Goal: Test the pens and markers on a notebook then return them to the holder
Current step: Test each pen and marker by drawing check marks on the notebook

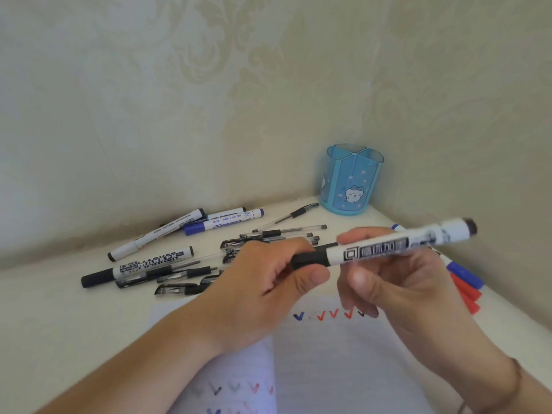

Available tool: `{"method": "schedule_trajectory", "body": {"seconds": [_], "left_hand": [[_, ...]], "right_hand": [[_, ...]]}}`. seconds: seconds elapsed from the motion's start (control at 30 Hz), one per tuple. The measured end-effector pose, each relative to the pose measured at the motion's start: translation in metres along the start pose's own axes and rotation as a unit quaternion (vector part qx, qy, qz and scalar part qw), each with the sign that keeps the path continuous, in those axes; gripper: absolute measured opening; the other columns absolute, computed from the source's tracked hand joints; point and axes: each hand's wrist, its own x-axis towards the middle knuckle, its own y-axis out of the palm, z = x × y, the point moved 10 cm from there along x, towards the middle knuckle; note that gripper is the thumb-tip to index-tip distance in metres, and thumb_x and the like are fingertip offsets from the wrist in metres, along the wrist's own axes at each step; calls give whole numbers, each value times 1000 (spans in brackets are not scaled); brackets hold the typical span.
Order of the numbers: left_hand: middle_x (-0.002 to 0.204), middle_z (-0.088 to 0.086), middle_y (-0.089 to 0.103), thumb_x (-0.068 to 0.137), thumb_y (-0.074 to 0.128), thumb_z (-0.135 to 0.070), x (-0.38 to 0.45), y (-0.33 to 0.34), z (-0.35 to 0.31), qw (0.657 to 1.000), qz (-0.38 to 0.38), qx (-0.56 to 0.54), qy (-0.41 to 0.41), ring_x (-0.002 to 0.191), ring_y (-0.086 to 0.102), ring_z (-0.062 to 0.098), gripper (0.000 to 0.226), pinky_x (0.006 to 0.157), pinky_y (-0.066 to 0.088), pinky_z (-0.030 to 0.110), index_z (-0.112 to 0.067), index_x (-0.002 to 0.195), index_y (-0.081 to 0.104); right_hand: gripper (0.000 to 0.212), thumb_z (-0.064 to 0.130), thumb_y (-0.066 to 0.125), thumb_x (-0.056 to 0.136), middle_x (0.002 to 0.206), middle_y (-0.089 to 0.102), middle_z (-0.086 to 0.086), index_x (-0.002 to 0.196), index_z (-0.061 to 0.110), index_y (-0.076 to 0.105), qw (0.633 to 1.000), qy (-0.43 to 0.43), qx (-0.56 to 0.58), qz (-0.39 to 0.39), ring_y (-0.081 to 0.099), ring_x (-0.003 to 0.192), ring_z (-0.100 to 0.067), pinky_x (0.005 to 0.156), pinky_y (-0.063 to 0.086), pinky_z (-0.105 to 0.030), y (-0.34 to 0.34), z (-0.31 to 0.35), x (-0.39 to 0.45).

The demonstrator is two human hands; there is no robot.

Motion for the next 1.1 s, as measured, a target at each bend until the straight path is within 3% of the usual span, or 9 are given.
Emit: {"method": "schedule_trajectory", "body": {"seconds": [0.07, 0.13, 0.23, 0.3, 0.4, 0.5, 0.77, 0.93, 1.1], "left_hand": [[59, -7, 38, 85, 51, -65, -1, -2, 11, 999, 6, 16, -29, 53, 33, 5, 26, 49, 27, 22, -40, 90, 58], [60, -13, 40, 80, 54, -67, -1, -12, 29, 996, -12, 52, -74, 54, 37, 3, 33, 53, 28, 16, -47, 106, 55], [68, -21, 46, 86, 59, -52, -2, -50, 58, 963, -104, 196, -151, 70, 48, -2, 29, 65, 34, 20, -37, 111, 58], [78, -18, 46, 89, 63, -36, -6, -76, 70, 927, -158, 288, -179, 82, 50, 10, 19, 72, 38, 29, -30, 107, 63], [93, -7, 52, 88, 65, -28, -14, -103, 91, 872, -172, 391, -237, 96, 50, 24, 19, 82, 45, 38, -27, 107, 64], [112, -1, 54, 87, 65, -29, -27, -126, 110, 824, -181, 432, -318, 109, 44, 28, 25, 89, 40, 41, -29, 112, 62], [121, -2, 57, 86, 63, -25, -42, -148, 127, 789, -188, 441, -386, 115, 43, 28, 29, 92, 36, 41, -29, 114, 60], [83, -6, 53, 84, 59, -17, -47, -151, 128, 751, -173, 481, -417, 103, 48, 25, 19, 78, 25, 35, -26, 98, 68], [86, -8, 54, 84, 58, -15, -48, -152, 126, 765, -185, 461, -410, 102, 48, 24, 21, 78, 22, 35, -30, 95, 66]], "right_hand": [[36, 54, 75, 71, 65, 63, -4, 96, 28, 73, 998, -1, -42, -41, 53, 53, -16, 44, 42, -21, -19, 1, 1], [38, 67, 62, 76, 77, 65, 0, 95, 34, 68, 973, 4, -201, -116, 53, 55, -11, 47, 44, -21, -51, 8, 0], [18, 51, 62, 84, 74, 66, 23, 84, 33, 63, 858, 67, -479, -172, 59, 57, -5, 51, 46, -28, -92, 19, 0], [19, 50, 67, 78, 66, 63, 28, 77, 32, 63, 803, 145, -556, -158, 56, 47, -3, 52, 47, -33, -110, 11, -3], [25, 59, 69, 73, 60, 63, 16, 72, 35, 62, 736, 233, -627, -99, 60, 61, -6, 60, 51, -31, -118, -12, -8], [29, 67, 67, 69, 68, 62, 18, 71, 38, 59, 693, 279, -662, -55, 58, 67, -2, 64, 50, -28, -119, -30, -12], [24, 45, 75, 70, 70, 60, 15, 66, 34, 55, 705, 256, -649, -127, 58, 68, -15, 64, 52, -33, -136, -32, -10], [22, 49, 72, 74, 68, 59, 14, 68, 36, 55, 720, 232, -639, -139, 58, 67, -13, 60, 49, -31, -133, -27, -10], [19, 47, 67, 80, 59, 59, 11, 68, 35, 58, 746, 189, -617, -165, 57, 59, -12, 53, 46, -30, -120, -13, -7]]}}
